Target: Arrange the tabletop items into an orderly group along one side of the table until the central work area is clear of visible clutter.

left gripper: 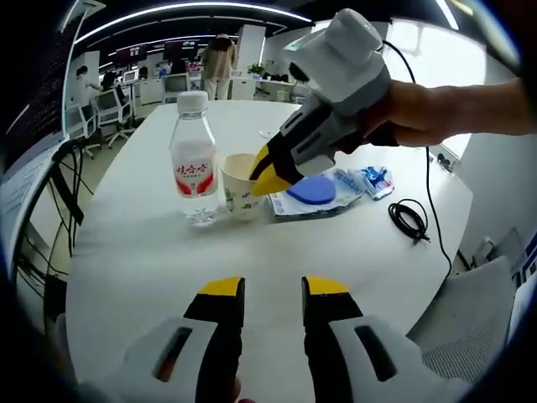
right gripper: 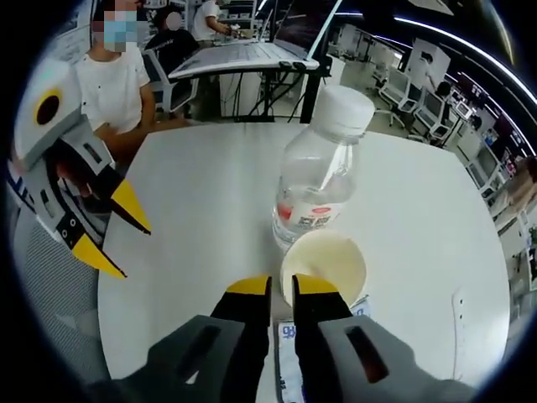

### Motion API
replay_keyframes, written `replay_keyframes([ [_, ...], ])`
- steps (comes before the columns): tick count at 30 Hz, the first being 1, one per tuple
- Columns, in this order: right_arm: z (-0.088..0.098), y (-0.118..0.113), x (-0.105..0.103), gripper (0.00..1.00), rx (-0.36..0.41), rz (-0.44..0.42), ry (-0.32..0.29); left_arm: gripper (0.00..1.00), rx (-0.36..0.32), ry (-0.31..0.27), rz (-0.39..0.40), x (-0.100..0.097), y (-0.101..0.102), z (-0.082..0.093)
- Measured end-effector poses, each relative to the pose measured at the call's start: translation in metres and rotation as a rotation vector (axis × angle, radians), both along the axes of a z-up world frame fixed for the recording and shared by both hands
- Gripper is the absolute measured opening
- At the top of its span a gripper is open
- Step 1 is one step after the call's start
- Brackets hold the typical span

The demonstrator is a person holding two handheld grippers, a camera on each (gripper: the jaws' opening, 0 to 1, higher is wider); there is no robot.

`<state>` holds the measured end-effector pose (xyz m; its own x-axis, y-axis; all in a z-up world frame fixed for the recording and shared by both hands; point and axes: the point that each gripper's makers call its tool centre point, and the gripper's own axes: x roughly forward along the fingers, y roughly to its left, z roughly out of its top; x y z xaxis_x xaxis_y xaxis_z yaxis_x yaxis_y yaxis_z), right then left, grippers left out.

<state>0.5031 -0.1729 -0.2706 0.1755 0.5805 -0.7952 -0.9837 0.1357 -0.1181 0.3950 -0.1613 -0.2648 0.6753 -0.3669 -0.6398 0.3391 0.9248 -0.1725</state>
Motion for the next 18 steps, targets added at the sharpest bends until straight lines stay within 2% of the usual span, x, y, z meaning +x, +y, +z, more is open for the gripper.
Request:
replay_keyframes([
  [12,0.013,-0.010,0.010,0.11,0.047,-0.013,-0.028,0.25,-0.004,-0.015,-0.010,0.002,-0.008,0.006],
  [18,0.024,-0.028,0.005,0.11,0.084,-0.049,-0.033,0.25,-0.010,-0.018,-0.027,0.006,-0.018,0.007],
])
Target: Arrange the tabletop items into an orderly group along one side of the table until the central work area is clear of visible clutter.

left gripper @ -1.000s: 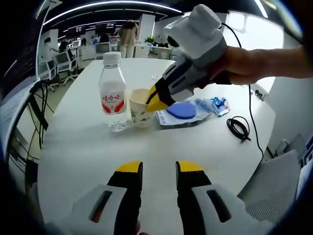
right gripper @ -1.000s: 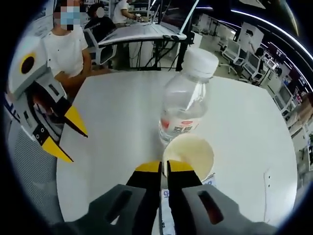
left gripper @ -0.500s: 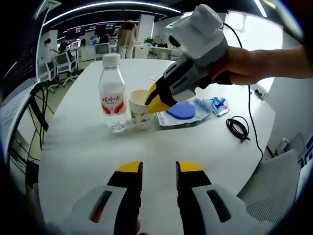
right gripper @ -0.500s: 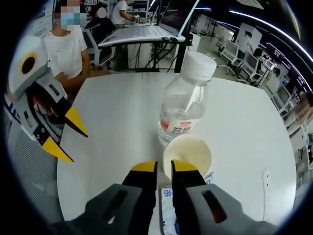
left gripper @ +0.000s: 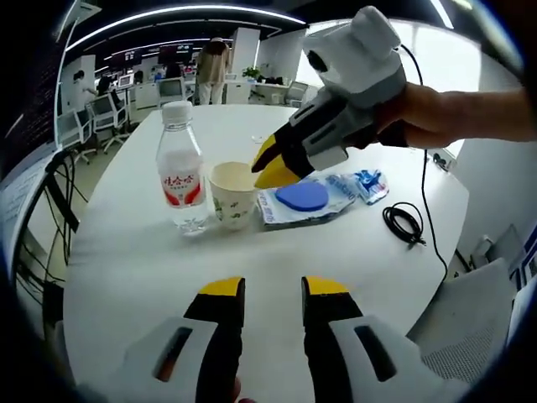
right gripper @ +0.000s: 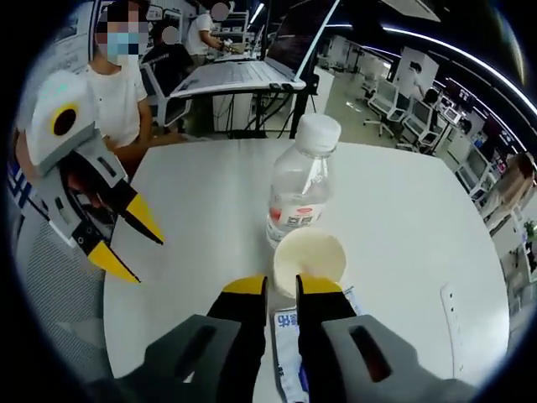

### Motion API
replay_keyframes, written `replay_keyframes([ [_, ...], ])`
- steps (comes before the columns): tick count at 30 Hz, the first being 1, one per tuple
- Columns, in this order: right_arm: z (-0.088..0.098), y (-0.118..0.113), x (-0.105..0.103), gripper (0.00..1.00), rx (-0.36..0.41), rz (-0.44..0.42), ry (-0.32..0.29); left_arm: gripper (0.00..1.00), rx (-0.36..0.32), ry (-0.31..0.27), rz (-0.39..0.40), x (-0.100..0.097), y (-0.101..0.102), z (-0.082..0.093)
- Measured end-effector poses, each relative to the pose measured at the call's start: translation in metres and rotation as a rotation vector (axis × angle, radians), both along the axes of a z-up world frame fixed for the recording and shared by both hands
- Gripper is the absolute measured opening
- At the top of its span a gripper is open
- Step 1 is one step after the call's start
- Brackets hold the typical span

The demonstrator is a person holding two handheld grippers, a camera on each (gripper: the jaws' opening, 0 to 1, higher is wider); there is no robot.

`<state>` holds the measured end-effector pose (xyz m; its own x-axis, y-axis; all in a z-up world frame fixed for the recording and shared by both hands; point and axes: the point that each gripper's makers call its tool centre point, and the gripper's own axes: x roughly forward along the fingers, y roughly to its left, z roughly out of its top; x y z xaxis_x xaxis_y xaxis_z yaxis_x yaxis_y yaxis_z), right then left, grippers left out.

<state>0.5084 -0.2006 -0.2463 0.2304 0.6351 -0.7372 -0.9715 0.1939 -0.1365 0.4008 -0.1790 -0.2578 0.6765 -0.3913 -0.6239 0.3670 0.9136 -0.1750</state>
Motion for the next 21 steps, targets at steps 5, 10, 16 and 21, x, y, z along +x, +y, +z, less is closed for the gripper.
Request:
replay_keyframes([
  [5,0.008,-0.020,0.000,0.11,0.022,-0.044,-0.004,0.25,-0.003,-0.001,-0.023,0.003,-0.012,0.000],
  [10,0.012,-0.050,0.003,0.11,0.032,-0.103,-0.005,0.25,-0.006,-0.004,-0.046,0.006,-0.025,0.001],
  [16,0.013,-0.089,0.005,0.10,0.044,-0.186,0.006,0.25,-0.004,-0.003,-0.071,0.008,-0.039,0.002],
  [21,0.011,-0.119,0.006,0.10,0.044,-0.243,0.014,0.25,-0.007,0.000,-0.092,0.010,-0.050,0.002],
])
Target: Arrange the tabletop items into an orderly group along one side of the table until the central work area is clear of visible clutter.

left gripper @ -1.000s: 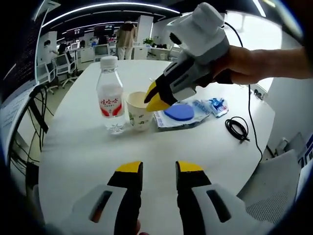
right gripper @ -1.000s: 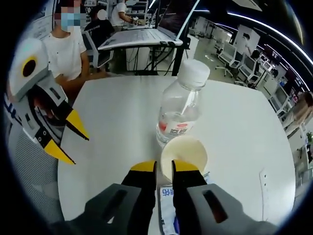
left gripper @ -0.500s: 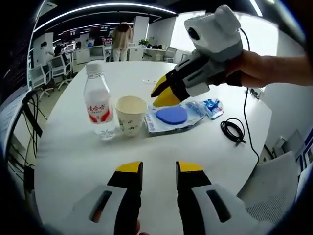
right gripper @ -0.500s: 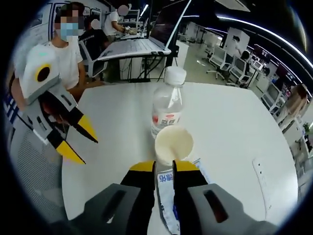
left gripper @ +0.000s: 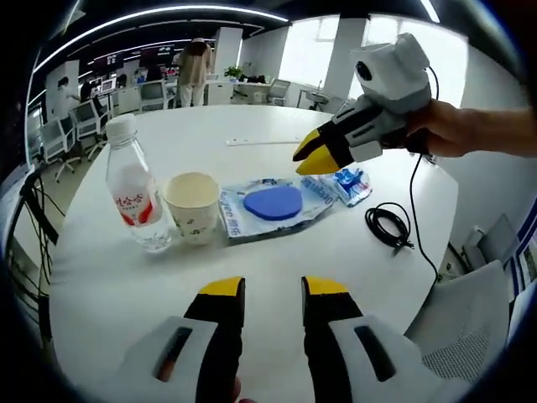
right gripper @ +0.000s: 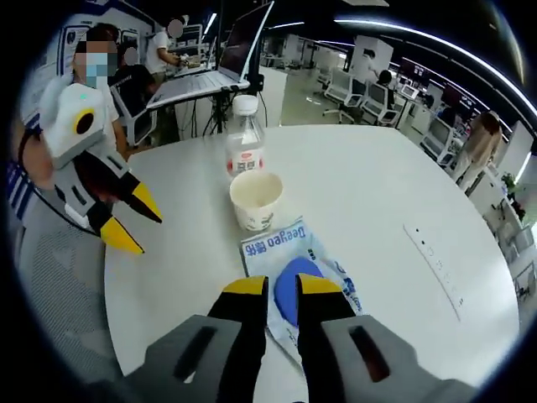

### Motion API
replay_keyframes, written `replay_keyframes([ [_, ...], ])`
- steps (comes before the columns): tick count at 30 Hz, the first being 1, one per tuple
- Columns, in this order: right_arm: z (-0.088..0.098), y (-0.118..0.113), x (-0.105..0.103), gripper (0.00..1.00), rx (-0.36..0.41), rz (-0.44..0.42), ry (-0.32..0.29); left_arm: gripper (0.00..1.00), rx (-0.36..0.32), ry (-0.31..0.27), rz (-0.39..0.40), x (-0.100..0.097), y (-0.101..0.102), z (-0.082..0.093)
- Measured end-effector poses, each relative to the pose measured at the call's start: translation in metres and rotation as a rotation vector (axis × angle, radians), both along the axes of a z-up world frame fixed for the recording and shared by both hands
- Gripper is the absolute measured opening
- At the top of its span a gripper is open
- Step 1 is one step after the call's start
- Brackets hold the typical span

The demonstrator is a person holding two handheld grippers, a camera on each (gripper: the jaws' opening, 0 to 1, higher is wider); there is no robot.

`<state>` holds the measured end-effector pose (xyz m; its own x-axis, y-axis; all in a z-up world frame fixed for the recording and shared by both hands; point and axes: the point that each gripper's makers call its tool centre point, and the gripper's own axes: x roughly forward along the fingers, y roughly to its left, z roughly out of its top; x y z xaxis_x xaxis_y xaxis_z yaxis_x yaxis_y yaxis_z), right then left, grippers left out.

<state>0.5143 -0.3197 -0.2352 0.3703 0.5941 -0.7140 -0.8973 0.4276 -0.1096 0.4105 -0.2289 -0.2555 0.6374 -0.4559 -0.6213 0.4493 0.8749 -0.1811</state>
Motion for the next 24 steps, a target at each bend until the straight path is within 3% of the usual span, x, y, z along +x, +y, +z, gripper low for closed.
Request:
replay_keyframes([
  [9,-0.003,-0.054,0.000,0.10,0.040,-0.133,0.038,0.25,-0.008,0.001,-0.031,0.006,-0.018,0.003],
  [18,-0.021,-0.131,-0.009,0.10,0.004,-0.258,0.060,0.25,-0.015,0.000,-0.041,0.009,-0.027,0.005],
  [24,-0.033,-0.170,-0.019,0.10,-0.014,-0.326,0.079,0.25,-0.012,0.006,-0.058,0.008,-0.036,0.003],
])
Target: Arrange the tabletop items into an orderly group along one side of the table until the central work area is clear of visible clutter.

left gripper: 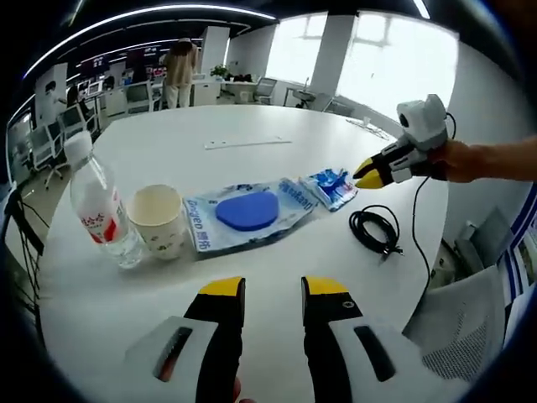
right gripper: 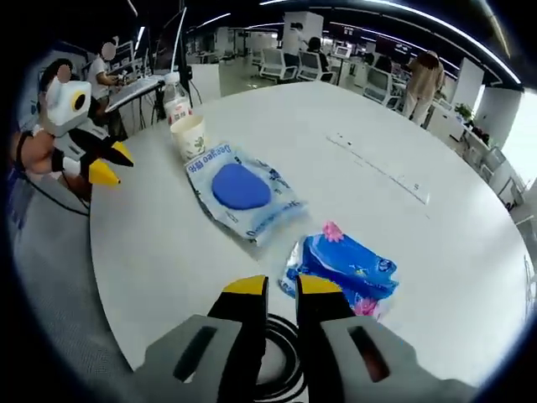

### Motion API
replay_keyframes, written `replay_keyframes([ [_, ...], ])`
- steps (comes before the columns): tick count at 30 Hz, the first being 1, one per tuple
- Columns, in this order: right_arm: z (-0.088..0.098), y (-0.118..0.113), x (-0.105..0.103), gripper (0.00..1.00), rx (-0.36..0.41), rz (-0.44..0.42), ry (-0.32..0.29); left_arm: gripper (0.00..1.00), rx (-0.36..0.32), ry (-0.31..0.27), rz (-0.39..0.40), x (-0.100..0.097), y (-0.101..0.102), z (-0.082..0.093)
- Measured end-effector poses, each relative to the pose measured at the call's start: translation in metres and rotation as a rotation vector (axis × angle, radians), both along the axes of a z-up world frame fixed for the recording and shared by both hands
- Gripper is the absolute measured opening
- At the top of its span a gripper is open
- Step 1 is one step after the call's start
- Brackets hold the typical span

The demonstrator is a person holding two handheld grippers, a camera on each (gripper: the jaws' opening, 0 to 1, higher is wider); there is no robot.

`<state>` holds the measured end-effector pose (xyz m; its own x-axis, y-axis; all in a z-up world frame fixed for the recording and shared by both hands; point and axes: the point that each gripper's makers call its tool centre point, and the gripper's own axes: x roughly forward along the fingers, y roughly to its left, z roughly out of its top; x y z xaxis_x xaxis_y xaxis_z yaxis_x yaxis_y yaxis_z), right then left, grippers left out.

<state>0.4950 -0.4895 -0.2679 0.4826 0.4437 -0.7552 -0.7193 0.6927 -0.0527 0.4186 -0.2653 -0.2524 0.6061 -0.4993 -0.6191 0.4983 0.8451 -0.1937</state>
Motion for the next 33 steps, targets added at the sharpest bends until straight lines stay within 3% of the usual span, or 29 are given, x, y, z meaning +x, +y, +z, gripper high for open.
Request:
replay_keyframes([
  [10,-0.014,-0.028,-0.012,0.10,0.020,-0.078,0.026,0.25,0.009,0.002,-0.015,0.002,-0.006,0.000],
  [33,-0.054,-0.054,-0.035,0.14,-0.046,-0.087,0.106,0.29,0.031,0.004,-0.023,-0.004,0.001,0.003],
])
